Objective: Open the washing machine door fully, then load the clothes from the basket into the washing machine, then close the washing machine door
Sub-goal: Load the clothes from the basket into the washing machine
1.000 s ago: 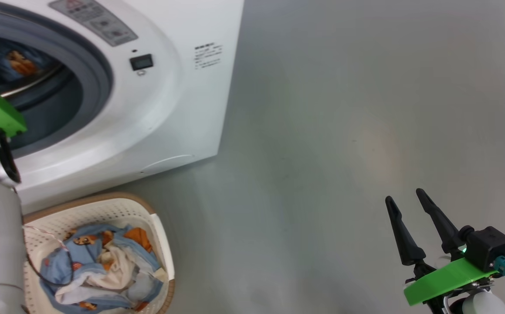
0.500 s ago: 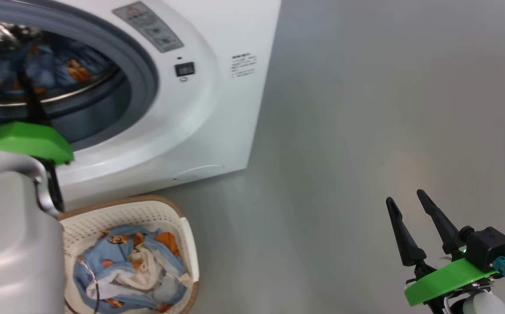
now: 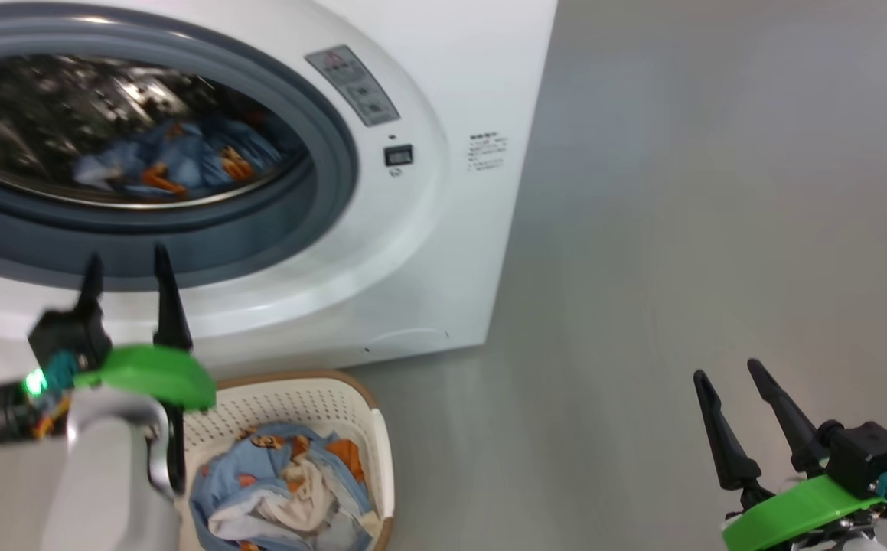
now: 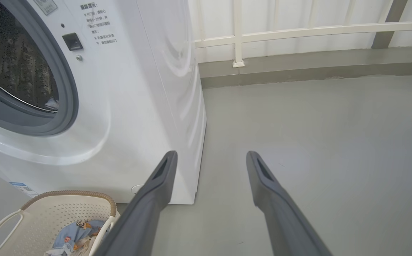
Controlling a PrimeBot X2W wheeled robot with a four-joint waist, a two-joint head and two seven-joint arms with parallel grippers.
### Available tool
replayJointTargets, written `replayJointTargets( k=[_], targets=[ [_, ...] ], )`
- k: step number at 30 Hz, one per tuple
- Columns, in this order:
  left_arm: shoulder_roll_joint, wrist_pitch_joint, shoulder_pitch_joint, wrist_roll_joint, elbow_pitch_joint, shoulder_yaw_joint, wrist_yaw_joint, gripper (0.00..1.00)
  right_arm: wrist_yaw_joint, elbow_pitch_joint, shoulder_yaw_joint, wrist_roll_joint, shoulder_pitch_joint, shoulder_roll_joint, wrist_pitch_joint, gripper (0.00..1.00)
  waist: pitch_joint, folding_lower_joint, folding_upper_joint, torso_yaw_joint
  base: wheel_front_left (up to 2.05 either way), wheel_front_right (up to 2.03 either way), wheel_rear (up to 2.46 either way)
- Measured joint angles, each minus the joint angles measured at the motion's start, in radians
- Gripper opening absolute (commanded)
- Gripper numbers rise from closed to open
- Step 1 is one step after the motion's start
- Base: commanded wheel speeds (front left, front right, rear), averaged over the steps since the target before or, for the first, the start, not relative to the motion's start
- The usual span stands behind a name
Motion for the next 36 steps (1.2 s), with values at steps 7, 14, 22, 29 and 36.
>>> replayJointTargets(
  k=[7,14,22,29,36],
  targets=[
    [0.000,0.000,0.198,-0.029,-0.098,-0.051,0.000,1.00,0.000,0.003,-0.009,-0.010,0.029,0.004,0.000,1.00,-0.088,0.0000,0.0000,0.040,0.00,0.00,0.00],
    [0.001,0.000,0.377,-0.084,-0.192,-0.098,0.023,1.00,0.000,0.006,-0.031,-0.012,0.079,0.019,0.000,1.00,-0.164,0.0000,-0.0001,0.067,0.00,0.00,0.00],
    [0.002,0.000,0.514,-0.114,-0.289,-0.108,0.058,1.00,0.000,0.004,-0.029,-0.016,0.107,0.029,0.000,1.00,-0.218,-0.0001,0.0000,0.091,0.00,0.00,0.00],
    [0.003,0.000,0.614,-0.122,-0.351,-0.100,0.072,1.00,0.000,0.006,-0.025,-0.019,0.107,0.031,0.000,1.00,-0.251,0.0000,0.0000,0.101,0.00,0.00,0.00],
    [0.004,0.000,0.649,-0.126,-0.377,-0.101,0.075,1.00,0.000,0.006,-0.030,-0.019,0.113,0.035,0.000,1.00,-0.269,0.0000,0.0000,0.110,0.00,0.00,0.00]
  ],
)
